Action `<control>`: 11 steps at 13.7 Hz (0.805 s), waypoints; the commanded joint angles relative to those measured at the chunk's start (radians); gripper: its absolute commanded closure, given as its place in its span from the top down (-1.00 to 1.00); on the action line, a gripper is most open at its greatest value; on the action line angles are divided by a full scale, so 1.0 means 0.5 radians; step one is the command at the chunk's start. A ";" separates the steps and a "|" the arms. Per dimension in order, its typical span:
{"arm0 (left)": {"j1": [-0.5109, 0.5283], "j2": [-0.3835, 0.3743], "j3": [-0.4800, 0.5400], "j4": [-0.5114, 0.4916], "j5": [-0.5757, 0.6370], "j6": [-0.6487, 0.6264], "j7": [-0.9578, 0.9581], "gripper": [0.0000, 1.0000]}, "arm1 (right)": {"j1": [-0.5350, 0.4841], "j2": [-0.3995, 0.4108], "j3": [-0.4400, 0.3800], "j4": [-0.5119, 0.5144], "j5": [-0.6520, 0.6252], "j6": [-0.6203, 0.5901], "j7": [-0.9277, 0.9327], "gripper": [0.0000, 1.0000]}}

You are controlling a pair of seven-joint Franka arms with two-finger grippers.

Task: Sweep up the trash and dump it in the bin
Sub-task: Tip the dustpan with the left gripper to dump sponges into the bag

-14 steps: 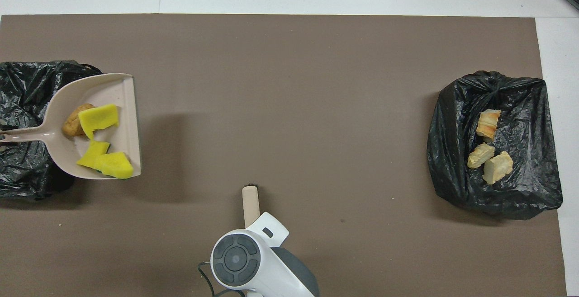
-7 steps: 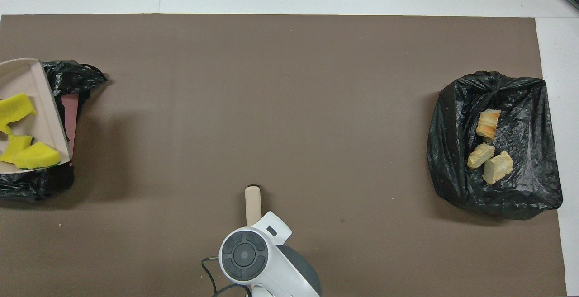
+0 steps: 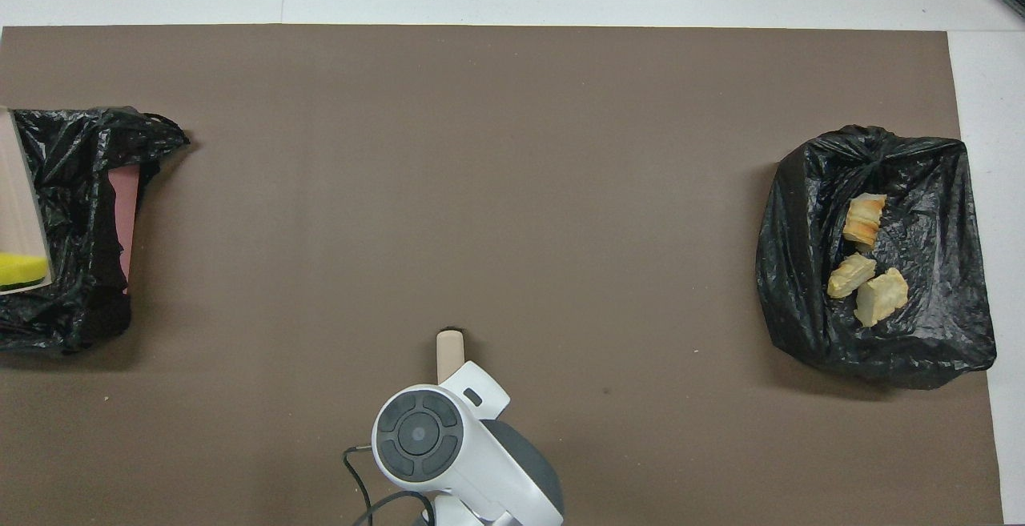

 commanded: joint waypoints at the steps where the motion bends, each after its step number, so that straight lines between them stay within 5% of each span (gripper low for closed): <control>1: -0.016 0.088 -0.005 0.127 0.179 0.062 0.112 -1.00 | -0.076 -0.033 0.003 0.095 -0.012 -0.126 0.011 1.00; 4: -0.069 0.079 -0.011 0.078 0.697 0.205 0.134 -1.00 | -0.186 -0.174 -0.001 0.129 -0.015 -0.230 -0.072 1.00; 11: -0.277 0.051 0.001 0.017 1.200 0.225 -0.178 -1.00 | -0.616 -0.294 -0.004 0.297 -0.241 -0.540 -0.651 1.00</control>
